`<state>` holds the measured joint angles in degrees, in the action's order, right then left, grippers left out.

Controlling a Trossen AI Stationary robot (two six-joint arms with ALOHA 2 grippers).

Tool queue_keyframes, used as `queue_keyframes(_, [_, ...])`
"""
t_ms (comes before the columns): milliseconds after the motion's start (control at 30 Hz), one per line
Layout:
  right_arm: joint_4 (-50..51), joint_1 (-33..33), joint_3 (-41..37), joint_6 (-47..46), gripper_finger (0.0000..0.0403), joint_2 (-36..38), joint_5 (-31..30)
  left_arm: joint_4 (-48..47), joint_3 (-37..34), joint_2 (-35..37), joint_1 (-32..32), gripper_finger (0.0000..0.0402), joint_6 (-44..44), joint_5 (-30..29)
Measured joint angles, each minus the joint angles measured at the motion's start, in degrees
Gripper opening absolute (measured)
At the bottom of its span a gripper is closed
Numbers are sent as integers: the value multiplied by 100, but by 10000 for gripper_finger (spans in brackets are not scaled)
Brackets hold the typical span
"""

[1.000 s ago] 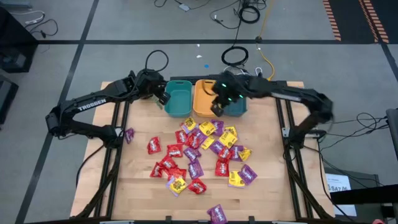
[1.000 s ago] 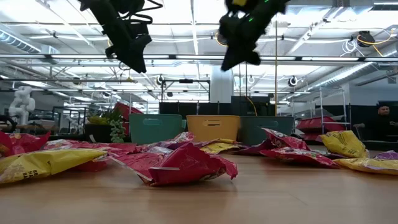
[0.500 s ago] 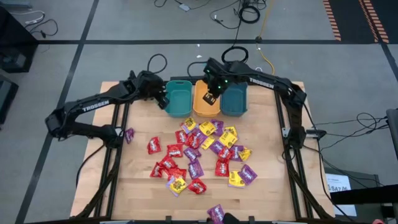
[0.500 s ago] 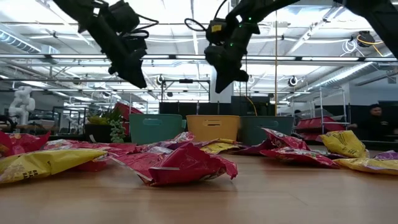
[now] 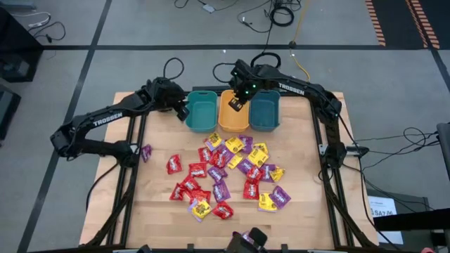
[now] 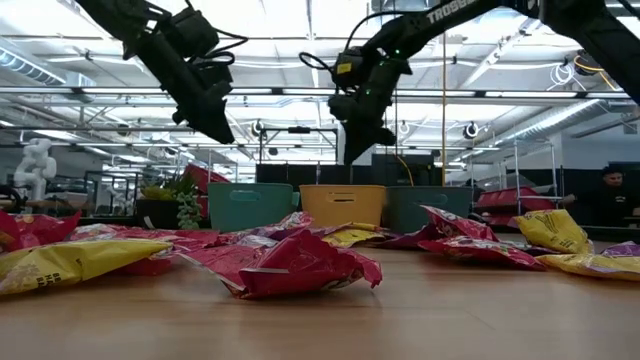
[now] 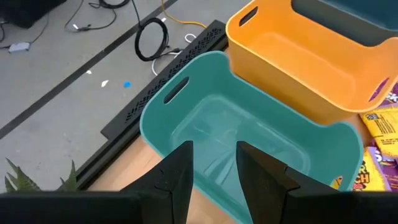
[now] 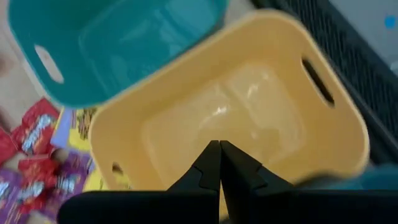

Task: Sort candy
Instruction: Adjust the yellow bin

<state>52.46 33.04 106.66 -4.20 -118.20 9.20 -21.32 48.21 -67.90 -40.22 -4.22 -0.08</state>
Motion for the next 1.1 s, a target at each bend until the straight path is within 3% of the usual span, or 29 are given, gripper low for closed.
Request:
queue_keyframes(433, [-845, -73, -7, 192, 0, -809, 148, -15, 0, 0, 1, 132, -67, -2])
queue_keyframes(633, [-1395, -83, -3, 302, 0, -940, 72, -20, 0, 0, 8, 132, -63, -4])
queue_keyframes(767, [-1542, -95, -5, 477, 0, -1050, -319, -20, 0, 0, 6, 132, -63, -5])
queue_keyframes(1100, [-1947, -133, -7, 968, 0, -1112, -322, -22, 2, 0, 5, 132, -63, -11])
